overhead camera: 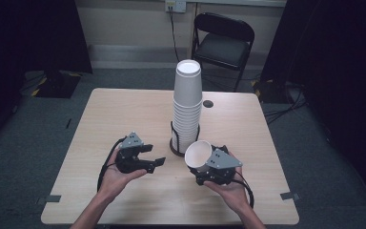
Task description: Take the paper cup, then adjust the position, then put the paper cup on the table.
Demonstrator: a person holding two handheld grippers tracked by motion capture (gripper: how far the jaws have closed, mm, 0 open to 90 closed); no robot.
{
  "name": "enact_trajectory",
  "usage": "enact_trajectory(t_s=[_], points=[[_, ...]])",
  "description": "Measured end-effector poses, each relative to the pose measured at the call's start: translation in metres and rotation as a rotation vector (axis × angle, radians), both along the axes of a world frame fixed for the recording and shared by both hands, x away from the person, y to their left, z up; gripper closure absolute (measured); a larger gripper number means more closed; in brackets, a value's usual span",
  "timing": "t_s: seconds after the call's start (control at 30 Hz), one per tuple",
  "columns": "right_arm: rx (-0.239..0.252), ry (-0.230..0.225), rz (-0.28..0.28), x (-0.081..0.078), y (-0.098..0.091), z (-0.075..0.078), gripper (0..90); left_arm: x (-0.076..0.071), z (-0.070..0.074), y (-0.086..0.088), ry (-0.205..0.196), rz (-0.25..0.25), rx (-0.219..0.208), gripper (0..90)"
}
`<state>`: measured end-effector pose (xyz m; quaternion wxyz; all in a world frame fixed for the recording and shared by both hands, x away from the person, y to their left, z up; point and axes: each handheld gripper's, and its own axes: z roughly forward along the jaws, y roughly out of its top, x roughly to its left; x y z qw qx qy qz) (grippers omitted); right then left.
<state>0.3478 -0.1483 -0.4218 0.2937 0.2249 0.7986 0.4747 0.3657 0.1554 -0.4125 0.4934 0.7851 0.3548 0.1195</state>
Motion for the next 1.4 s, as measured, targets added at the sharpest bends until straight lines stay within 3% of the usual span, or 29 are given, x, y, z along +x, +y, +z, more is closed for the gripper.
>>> enact_trajectory(t_s=[0.07,0.13,0.2,0.27,0.47,0.77,1.1,1.4], points=[[0.014,0.004,-0.016,0.002,-0.003,0.001,11.9,-0.002,-0.004,0.003,-0.018,0.007,0.007,26.7],[0.027,0.01,-0.043,0.004,-0.006,0.0,11.9,-0.003,-0.008,0.006,-0.008,0.019,0.0,26.8],[0.042,0.024,-0.055,0.007,-0.008,-0.001,11.9,-0.004,-0.011,0.009,-0.032,0.032,0.02,26.9],[0.055,0.035,-0.063,0.01,-0.01,-0.001,11.9,-0.005,-0.014,0.012,-0.025,0.03,0.009,26.9],[0.08,0.042,-0.076,0.012,-0.016,0.001,11.9,-0.007,-0.024,0.018,-0.02,0.035,0.031,26.8],[0.144,0.061,-0.125,0.025,-0.036,0.005,11.8,-0.009,-0.02,0.026,-0.053,0.058,0.012,26.8],[0.187,0.089,-0.189,0.06,-0.055,0.007,11.5,-0.007,-0.023,0.03,-0.047,0.071,0.015,26.7],[0.226,0.114,-0.241,0.089,-0.066,-0.001,11.2,-0.004,-0.023,0.032,-0.055,0.072,0.017,26.7]])
